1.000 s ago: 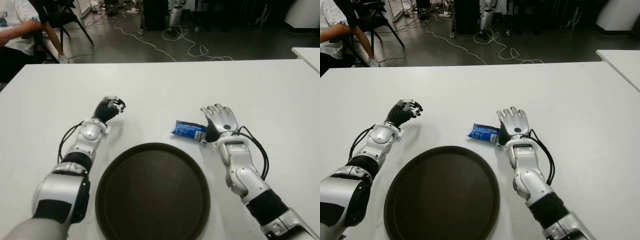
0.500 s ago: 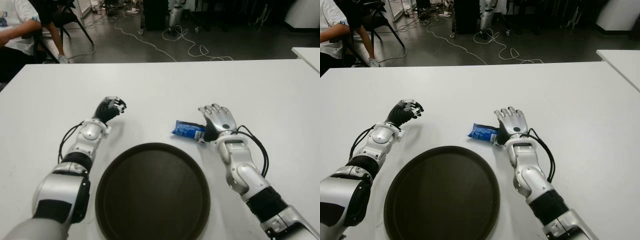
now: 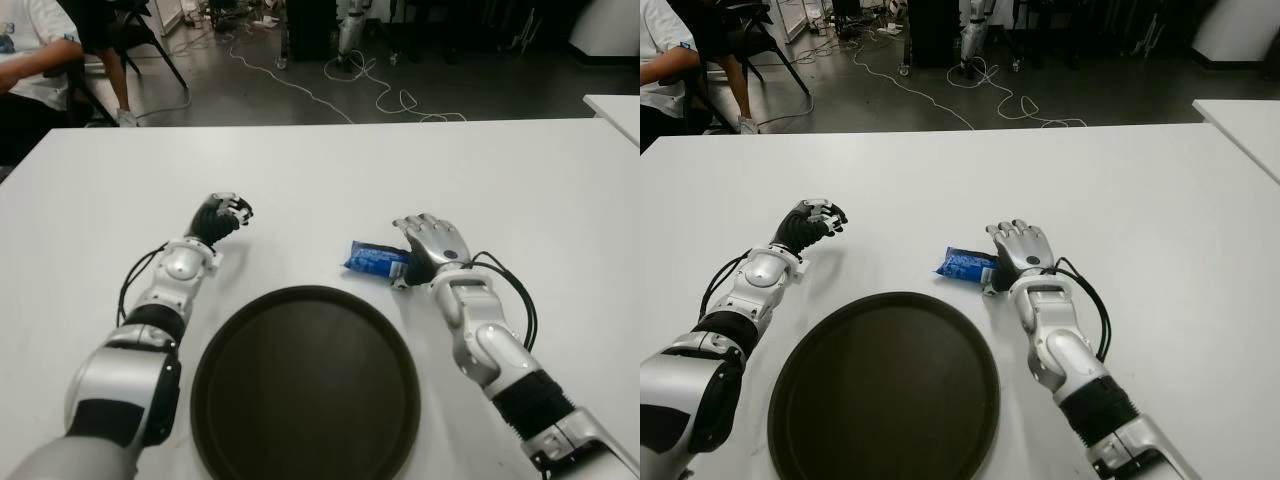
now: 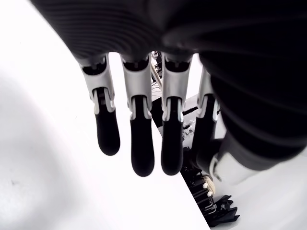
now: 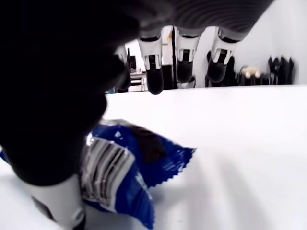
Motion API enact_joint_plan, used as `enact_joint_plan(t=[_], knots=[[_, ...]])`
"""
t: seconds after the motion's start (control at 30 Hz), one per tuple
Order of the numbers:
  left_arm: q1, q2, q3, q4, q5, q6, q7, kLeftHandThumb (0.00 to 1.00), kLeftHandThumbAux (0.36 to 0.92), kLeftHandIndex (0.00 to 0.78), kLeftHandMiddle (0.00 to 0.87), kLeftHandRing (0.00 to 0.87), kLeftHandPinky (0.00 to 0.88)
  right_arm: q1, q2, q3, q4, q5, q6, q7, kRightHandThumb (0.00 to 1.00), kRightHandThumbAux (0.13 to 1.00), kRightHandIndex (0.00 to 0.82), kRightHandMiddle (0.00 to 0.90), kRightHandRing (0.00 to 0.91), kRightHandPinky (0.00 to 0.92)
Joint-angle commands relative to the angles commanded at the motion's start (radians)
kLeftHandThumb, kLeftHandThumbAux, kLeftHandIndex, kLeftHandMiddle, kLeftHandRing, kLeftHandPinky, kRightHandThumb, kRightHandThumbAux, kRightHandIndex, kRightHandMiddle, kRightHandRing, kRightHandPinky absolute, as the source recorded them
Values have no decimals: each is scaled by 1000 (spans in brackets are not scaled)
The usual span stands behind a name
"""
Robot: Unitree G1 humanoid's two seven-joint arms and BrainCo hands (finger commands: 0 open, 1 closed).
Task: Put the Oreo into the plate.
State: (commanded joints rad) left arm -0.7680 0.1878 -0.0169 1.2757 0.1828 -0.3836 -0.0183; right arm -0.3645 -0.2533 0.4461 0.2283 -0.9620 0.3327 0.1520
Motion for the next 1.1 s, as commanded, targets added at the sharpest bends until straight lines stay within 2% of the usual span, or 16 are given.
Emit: enact_joint_plan(t=[0.2,0.43,0.73,1.1], knots=[[-2,0,-4,1,4,5,0,942,654,475,441,447,393,-3,-21,2,-5,55,-54,26,0,789,54,69,59,60],[-2,1,-8,0,6,2,-7,943,653,481,440,445,400,-9,-46,12,-14,80,-94,65,0,784,41,53,46,45],[-4,2,-10,-1,9,5,-2,941,655,480,434,448,399,-34,-62,31,-25,70,-86,130,0,764,19,34,27,39],[-3,0,-3,-1,1,8,-7,941,655,477,432,451,402,-53,-63,40,-30,54,-77,132,0,763,21,39,28,39]])
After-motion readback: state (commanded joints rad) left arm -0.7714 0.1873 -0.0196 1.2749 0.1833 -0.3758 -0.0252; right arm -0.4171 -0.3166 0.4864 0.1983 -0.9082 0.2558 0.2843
